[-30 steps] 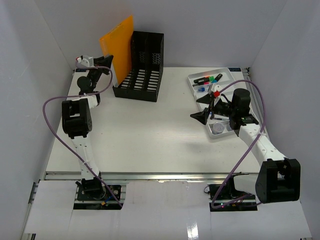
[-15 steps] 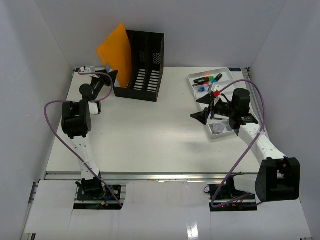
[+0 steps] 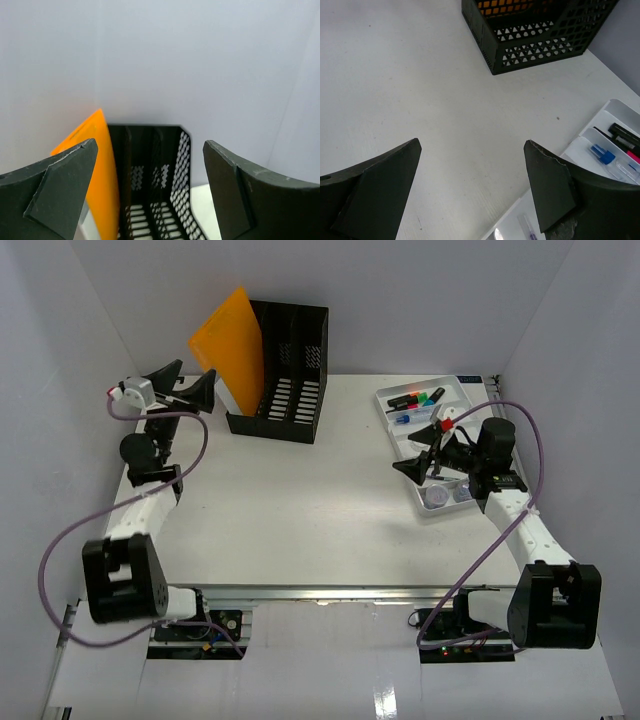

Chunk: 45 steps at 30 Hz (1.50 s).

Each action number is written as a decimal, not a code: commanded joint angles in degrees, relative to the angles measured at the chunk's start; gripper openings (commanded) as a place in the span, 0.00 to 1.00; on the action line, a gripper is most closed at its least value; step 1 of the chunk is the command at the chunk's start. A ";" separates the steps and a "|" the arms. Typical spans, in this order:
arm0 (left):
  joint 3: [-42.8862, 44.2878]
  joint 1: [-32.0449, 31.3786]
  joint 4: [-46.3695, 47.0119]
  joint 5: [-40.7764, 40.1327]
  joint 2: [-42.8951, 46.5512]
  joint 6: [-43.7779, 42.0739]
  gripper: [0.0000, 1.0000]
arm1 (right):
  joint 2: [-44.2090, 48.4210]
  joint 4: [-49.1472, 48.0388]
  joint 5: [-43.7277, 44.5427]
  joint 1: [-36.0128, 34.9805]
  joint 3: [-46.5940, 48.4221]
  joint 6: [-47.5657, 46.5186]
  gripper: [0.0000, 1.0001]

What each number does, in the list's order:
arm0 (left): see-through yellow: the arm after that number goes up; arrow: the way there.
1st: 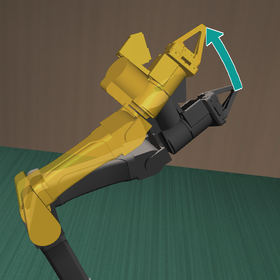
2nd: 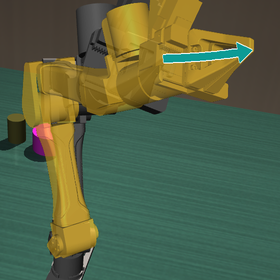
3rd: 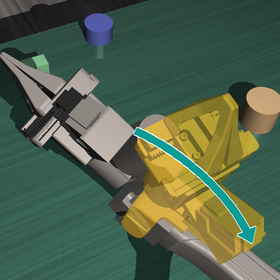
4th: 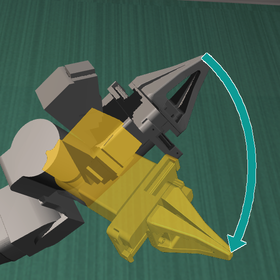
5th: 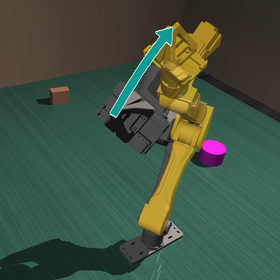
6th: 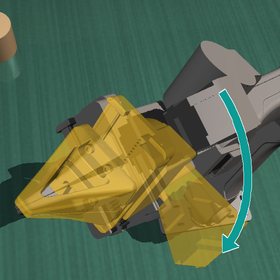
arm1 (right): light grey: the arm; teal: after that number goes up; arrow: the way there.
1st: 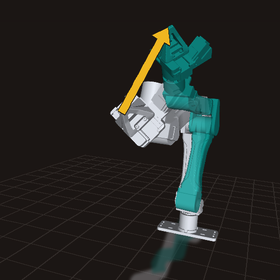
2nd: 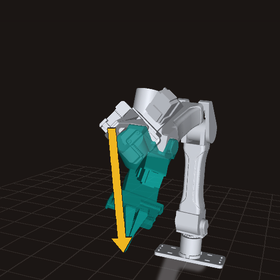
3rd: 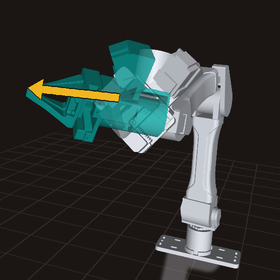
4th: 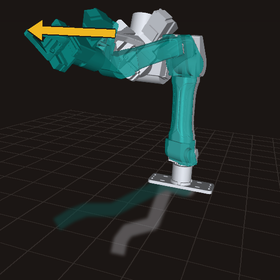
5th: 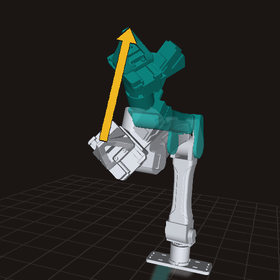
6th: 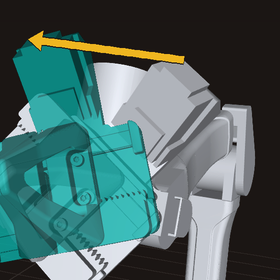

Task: Organize the desk

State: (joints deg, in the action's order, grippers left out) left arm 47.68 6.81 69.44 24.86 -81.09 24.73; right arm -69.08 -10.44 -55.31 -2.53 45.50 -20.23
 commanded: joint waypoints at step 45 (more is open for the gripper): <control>-19.56 -12.78 -71.02 9.94 53.58 -14.63 0.98 | 27.68 6.75 34.75 18.52 -16.58 17.16 0.90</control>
State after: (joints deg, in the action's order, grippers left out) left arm 27.24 -5.65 -1.30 34.89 -28.29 10.70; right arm -41.80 -1.56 -19.49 15.26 29.12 -3.98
